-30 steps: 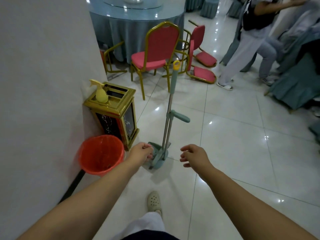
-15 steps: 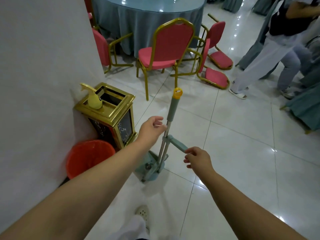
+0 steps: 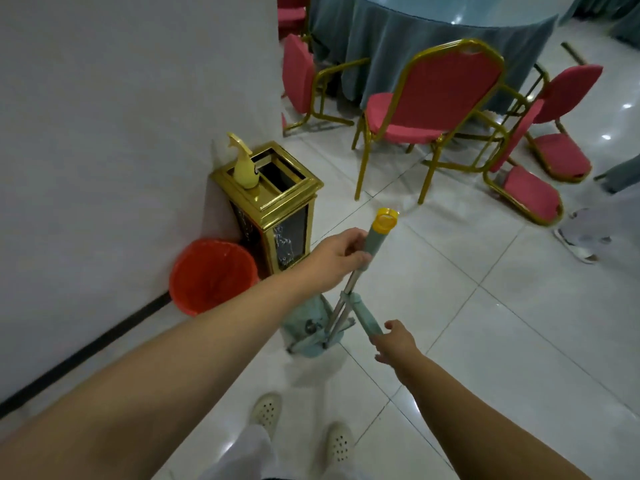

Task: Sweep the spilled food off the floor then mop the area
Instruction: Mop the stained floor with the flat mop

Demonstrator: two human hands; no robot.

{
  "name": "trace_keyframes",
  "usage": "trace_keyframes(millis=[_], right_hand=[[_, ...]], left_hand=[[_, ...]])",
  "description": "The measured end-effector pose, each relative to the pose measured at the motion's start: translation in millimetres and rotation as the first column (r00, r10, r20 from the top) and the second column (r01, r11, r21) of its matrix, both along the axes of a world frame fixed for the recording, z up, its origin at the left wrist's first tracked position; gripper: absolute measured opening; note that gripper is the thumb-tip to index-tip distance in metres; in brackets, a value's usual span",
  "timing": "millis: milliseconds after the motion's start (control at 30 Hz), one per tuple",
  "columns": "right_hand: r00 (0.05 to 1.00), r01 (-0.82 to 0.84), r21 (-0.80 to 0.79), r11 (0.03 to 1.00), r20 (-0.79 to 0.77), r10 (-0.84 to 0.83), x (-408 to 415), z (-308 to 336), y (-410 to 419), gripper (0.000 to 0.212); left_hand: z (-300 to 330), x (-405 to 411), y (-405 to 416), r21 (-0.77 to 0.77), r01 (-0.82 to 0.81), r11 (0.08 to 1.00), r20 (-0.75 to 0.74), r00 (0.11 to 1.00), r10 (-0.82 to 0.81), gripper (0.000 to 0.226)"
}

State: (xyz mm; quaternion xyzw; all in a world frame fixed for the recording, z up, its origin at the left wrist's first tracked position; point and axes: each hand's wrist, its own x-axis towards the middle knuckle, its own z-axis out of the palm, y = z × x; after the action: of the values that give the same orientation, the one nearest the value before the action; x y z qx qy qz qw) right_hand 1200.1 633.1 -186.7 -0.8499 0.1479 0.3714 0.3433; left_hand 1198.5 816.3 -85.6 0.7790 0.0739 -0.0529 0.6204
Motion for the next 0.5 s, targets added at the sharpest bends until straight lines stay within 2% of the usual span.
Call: trace_keyframes(millis=[133, 267, 500], right_hand=[[0.995, -0.090, 0.018, 0.996, 0.038, 0.089, 8, 0, -18, 0.043], [0.976, -0.209, 0.013, 0.978, 0.070, 0.208, 12, 5, -30, 0.043], [0.841, -0.497, -0.079, 0.864, 0.200, 0.502, 0, 19, -19, 0.027]], left_hand=[[-3, -12, -24, -0.062, -0.115, 0.991, 0.029, 0.993, 0.117, 0.022], [3, -34, -34, -0.083, -0.234, 0.969, 0.067, 0.968, 0.240, 0.026], [18, -91, -27, -0.065, -0.415, 0.908, 0.113, 0.901, 0.420, 0.023]])
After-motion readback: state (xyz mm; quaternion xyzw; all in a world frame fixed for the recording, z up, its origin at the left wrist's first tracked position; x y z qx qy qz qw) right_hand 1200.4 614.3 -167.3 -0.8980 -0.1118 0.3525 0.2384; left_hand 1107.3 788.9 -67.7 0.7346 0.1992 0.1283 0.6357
